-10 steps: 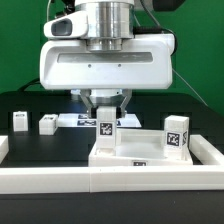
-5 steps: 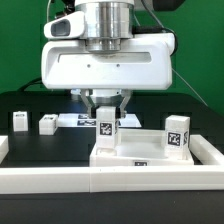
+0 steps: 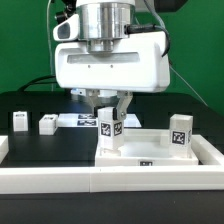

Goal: Assemble square table

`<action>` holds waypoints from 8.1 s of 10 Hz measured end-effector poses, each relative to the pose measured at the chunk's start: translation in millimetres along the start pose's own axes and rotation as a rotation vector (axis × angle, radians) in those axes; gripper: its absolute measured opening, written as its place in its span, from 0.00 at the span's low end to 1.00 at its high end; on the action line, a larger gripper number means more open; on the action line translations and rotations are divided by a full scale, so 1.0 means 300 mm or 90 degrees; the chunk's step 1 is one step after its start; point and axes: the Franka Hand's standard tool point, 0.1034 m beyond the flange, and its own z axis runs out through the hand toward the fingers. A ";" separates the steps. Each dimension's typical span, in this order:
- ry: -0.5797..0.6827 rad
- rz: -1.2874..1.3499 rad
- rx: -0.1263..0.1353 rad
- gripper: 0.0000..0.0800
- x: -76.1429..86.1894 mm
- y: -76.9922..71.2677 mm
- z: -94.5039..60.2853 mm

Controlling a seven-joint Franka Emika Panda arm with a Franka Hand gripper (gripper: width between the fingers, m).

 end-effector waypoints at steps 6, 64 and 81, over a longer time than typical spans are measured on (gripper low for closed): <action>-0.007 0.379 0.003 0.36 -0.042 -0.039 0.007; -0.028 0.000 0.021 0.81 -0.030 -0.093 0.011; -0.028 -0.490 -0.021 0.36 -0.035 -0.089 0.019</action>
Offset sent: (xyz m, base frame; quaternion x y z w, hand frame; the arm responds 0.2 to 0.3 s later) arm 0.0010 -0.0001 -0.0034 -0.0353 -0.0006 0.2637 0.9640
